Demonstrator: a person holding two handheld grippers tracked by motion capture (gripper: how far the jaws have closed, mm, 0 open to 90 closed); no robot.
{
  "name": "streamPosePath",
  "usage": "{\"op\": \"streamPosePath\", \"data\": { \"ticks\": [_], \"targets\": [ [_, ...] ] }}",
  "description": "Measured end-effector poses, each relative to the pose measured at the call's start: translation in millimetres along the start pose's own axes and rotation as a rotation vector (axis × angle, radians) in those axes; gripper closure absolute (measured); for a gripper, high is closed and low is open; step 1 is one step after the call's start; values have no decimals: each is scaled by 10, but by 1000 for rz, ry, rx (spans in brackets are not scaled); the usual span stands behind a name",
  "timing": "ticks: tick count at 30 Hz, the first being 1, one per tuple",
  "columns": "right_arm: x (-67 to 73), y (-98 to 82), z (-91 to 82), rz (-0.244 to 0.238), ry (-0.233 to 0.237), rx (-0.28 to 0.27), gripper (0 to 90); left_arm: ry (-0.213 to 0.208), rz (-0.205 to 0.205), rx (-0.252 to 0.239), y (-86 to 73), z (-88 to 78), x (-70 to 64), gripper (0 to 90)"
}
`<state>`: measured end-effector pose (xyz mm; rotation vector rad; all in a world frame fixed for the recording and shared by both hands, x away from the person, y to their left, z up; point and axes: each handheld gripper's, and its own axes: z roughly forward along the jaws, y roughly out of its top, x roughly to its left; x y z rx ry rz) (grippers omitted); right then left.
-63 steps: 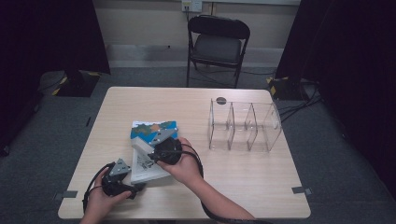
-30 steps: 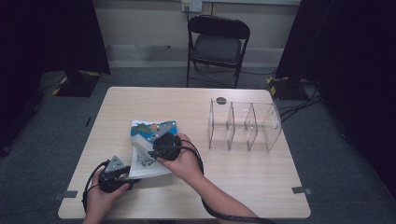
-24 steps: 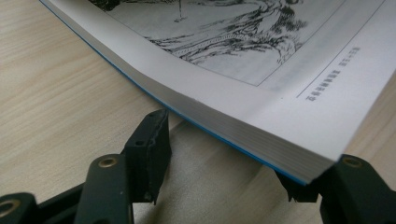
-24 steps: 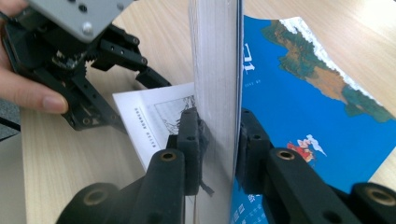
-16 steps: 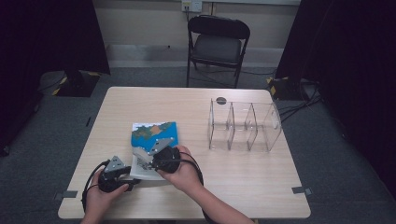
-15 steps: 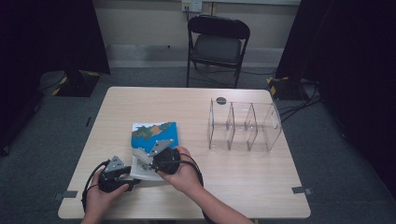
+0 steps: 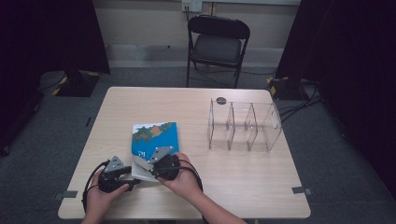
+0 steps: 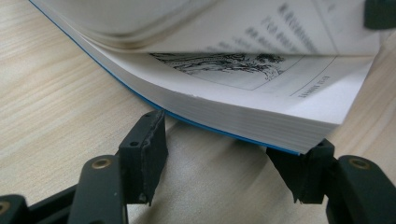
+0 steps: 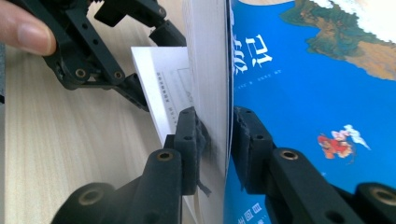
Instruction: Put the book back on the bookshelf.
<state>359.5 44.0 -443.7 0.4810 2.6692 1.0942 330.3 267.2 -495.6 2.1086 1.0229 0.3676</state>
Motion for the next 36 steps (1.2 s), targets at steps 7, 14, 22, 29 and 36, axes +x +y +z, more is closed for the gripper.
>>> {"op": "streamPosePath", "data": {
  "ticks": [7, 14, 22, 29, 36],
  "targets": [
    [44, -55, 56, -1, 14, -11, 650, 5, 3, -5, -9, 3, -13, 377],
    [57, -151, 100, 29, 55, -54, 526, 13, 37, -2, -17, 5, -22, 377],
    [20, -248, 85, 7, 74, -60, 364, 12, 44, 5, -13, 1, -18, 377],
    [73, -294, 121, -43, 50, -78, 260, 7, 36, 5, -11, 3, -19, 376],
    [119, -302, 148, -75, 29, -80, 223, 4, 30, 9, -5, 1, -18, 376]
  ]
}}
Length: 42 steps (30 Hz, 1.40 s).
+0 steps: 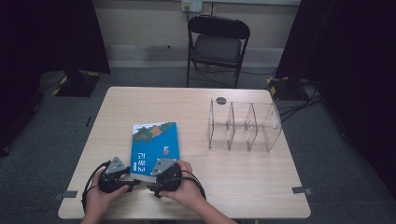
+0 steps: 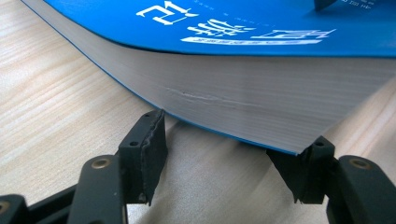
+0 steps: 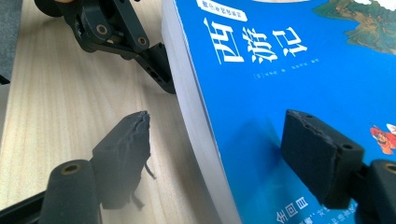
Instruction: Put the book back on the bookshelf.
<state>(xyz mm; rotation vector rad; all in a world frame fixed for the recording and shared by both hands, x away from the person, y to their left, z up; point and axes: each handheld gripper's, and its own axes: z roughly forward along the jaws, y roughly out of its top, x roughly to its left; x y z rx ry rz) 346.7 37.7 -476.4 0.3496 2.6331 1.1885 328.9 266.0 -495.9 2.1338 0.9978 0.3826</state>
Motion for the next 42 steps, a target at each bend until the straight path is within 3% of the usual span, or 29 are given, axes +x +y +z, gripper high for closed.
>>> {"op": "streamPosePath", "data": {
  "ticks": [6, 19, 25, 30, 36, 39, 40, 42],
  "targets": [
    [30, -51, 55, -34, -52, -40, 210, -6, -5, 9, 7, -10, 6, 375],
    [126, -76, 181, -140, -178, -41, 208, -6, -19, 27, 30, -18, 12, 376],
    [169, -88, 224, -179, -233, -42, 232, -30, -32, 16, 33, -16, 20, 400],
    [147, -79, 221, -183, -243, -43, 294, -32, -28, 16, 34, -15, 22, 398],
    [153, -51, 212, -244, -256, 4, 347, -40, -34, 16, 43, -5, 17, 367],
    [129, -53, 197, -231, -240, -6, 368, -51, -53, 8, 45, -10, 24, 362],
    [128, -53, 197, -237, -239, -6, 372, -34, -30, 17, 53, -37, 39, 350],
    [121, -55, 190, -242, -239, -7, 393, -27, -41, 10, 57, -55, 42, 316]
  ]
}}
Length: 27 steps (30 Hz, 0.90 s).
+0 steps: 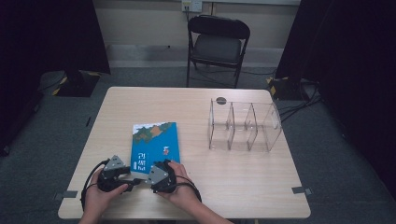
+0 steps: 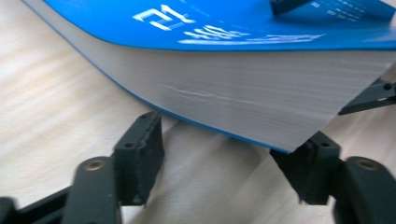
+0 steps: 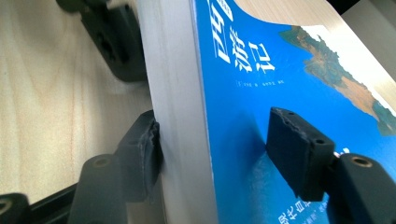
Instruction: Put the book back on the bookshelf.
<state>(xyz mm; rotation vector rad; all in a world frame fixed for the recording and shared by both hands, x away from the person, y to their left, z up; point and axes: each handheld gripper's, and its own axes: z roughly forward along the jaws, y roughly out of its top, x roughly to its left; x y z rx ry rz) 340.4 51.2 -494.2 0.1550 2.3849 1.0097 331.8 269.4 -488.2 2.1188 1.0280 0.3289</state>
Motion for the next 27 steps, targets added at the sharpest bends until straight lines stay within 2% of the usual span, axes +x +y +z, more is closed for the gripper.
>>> {"op": "streamPosePath", "data": {
  "ticks": [2, 3, 4, 6, 9, 13, 16, 17, 22, 23, 27],
  "targets": [
    [-11, 8, -15, -4, 2, -2, 428, 4, -26, 2, -23, -40, 50, 278],
    [-11, 8, -15, -4, 2, -2, 428, 4, -26, 2, -23, -40, 50, 260],
    [-19, 26, -34, 0, 2, 2, 490, 13, -16, 13, -38, -43, 62, 258],
    [-22, 39, -50, 14, 1, 8, 508, 21, -14, 24, -66, -29, 60, 258],
    [-19, 49, -77, 21, -7, 4, 549, 32, 20, 45, -69, -27, 43, 237],
    [-51, 70, -93, 31, 6, 16, 558, 29, 35, 42, -65, -17, 43, 200],
    [-104, 72, -135, 54, 34, 28, 562, 36, 57, 49, -66, 8, 44, 167],
    [-127, 67, -151, 57, 42, 32, 563, 35, 84, 61, -60, 19, 41, 163],
    [-184, 67, -228, 75, 53, 31, 573, 18, 81, 52, -50, 24, 19, 184],
    [-223, 80, -276, 79, 70, 30, 575, 18, 80, 53, -49, 24, 15, 180],
    [-266, 106, -345, 94, 81, 42, 582, 21, 74, 39, -66, 34, 13, 176]
  ]
}}
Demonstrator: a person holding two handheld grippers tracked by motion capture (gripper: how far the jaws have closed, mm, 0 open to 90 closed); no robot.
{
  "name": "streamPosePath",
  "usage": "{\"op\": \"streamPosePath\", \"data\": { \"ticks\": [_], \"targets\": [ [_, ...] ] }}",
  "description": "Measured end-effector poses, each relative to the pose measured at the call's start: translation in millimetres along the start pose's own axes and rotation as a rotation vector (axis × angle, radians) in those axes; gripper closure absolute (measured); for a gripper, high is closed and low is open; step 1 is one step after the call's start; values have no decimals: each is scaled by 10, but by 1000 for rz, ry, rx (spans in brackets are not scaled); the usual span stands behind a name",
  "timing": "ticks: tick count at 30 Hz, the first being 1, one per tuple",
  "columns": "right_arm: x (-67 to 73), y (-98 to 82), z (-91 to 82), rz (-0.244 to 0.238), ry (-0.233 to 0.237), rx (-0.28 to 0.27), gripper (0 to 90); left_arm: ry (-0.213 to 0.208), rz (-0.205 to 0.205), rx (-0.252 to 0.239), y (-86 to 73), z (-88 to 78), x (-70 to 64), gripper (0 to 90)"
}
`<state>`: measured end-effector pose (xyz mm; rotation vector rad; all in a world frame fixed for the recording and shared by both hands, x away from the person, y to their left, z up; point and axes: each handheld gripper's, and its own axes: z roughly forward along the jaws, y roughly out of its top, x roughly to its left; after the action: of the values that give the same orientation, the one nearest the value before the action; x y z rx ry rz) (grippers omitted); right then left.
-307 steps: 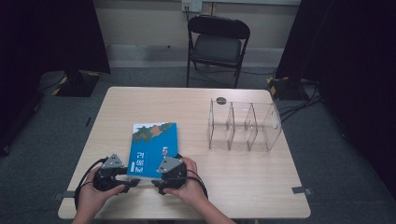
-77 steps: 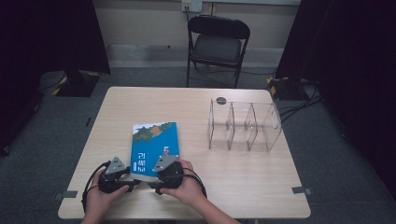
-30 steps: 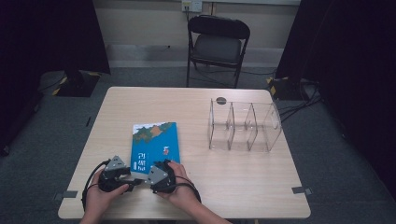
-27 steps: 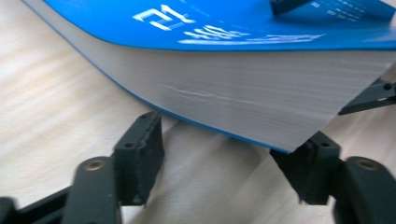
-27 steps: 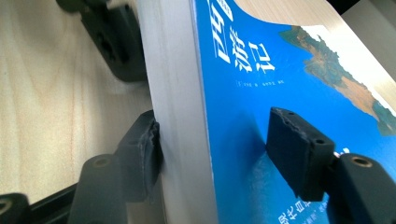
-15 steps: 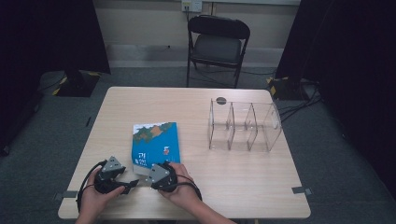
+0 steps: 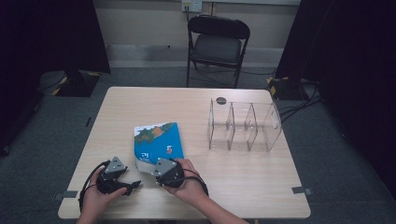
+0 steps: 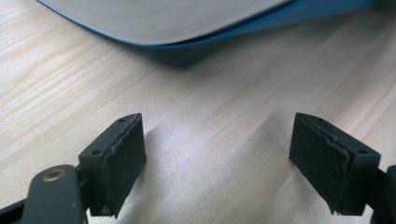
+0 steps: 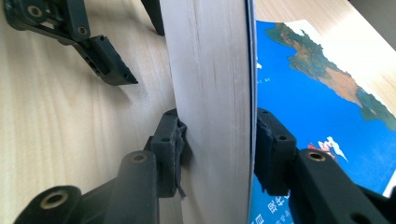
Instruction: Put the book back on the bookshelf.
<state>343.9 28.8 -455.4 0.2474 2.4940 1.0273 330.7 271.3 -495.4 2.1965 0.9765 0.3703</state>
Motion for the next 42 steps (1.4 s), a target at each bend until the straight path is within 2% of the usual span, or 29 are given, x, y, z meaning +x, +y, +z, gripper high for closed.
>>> {"op": "streamPosePath", "data": {
  "ticks": [2, 4, 5, 11, 13, 14, 16, 19, 24, 26, 30, 31, 35, 36, 38, 41, 42],
  "targets": [
    [-24, 36, -71, 9, 12, 10, 588, -5, 2, 2, -1, 2, -2, 155],
    [-36, 60, -123, 19, 25, 23, 590, -2, -1, -16, -14, 12, -14, 153],
    [-47, 68, -151, 30, 31, 23, 590, -7, 27, -10, -23, 5, 2, 150],
    [-123, 141, -271, 61, 68, 44, 594, -21, 41, -23, -48, 11, 2, 122],
    [-156, 189, -315, 73, 78, 55, 596, -37, 46, -32, -61, 24, 0, 93],
    [-195, 237, -355, 94, 93, 61, 598, -46, 53, -39, -69, 32, 0, 46],
    [-213, 260, -373, 102, 99, 62, 599, -51, 59, -33, -70, 39, -3, 33],
    [-265, 323, -415, 113, 115, 72, 601, -47, 68, -30, -68, 38, 2, 28],
    [-374, 400, -498, 141, 149, 75, 604, -52, 59, -31, -70, 40, -3, 28],
    [-420, 447, -539, 153, 174, 103, 604, -54, 50, -37, -71, 44, -9, 27],
    [-462, 499, -573, 153, 194, 120, 606, -49, 62, -36, -71, 40, -2, 26],
    [-476, 515, -594, 172, 199, 120, 606, -44, 76, -36, -68, 37, 6, 26],
    [-569, 612, -710, 196, 238, 153, 610, -50, 69, -35, -71, 39, 1, 20],
    [-569, 612, -710, 196, 238, 153, 610, -47, 79, -34, -68, 38, 6, 20],
    [-647, 691, -776, 223, 262, 167, 613, -48, 79, -34, -67, 41, 4, 17],
    [-691, 742, -806, 234, 269, 179, 615, -54, 71, -34, -67, 43, -1, 14],
    [-717, 782, -816, 239, 268, 190, 616, -49, 82, -31, -63, 43, 4, 8]
  ]
}}
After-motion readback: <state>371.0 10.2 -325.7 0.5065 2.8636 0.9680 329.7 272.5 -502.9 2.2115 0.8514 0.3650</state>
